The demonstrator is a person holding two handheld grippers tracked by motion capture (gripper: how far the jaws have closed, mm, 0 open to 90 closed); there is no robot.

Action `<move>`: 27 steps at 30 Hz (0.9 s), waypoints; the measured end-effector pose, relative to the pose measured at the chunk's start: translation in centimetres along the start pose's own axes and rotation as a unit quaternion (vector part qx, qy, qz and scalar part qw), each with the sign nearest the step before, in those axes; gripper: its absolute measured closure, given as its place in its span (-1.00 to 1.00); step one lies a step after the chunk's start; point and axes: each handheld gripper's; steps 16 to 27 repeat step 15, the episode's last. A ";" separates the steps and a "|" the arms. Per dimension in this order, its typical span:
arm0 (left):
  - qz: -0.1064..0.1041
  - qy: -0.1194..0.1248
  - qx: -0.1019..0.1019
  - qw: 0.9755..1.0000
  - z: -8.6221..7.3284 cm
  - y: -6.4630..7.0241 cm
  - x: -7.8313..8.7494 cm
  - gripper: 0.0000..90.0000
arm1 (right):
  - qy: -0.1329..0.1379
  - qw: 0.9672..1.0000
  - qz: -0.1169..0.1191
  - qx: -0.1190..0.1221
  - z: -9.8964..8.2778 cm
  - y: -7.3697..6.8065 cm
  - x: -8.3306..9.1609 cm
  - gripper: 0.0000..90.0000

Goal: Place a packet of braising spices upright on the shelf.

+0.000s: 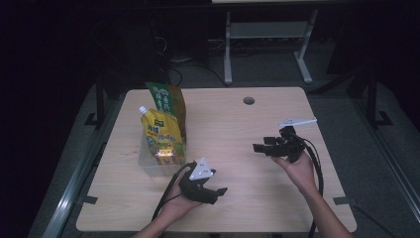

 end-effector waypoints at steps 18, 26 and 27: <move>-0.003 -0.001 0.003 1.000 -0.1 0.2 0.1 -0.39 | -0.002 1.000 -0.003 -0.017 -4.5 0.9 1.5 -0.28; -0.003 -0.001 0.003 1.000 -0.1 0.2 0.1 -0.39 | -0.002 1.000 -0.003 -0.017 -4.5 0.9 1.5 -0.28; -0.003 -0.001 0.003 1.000 -0.1 0.2 0.1 -0.39 | -0.002 1.000 -0.003 -0.017 -4.5 0.9 1.5 -0.28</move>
Point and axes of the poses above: each handheld gripper's, and its own axes: x roughly backward along the jaws, z roughly out of its top, y roughly to its right, and after that the axes turned 9 degrees about -x, right-handed
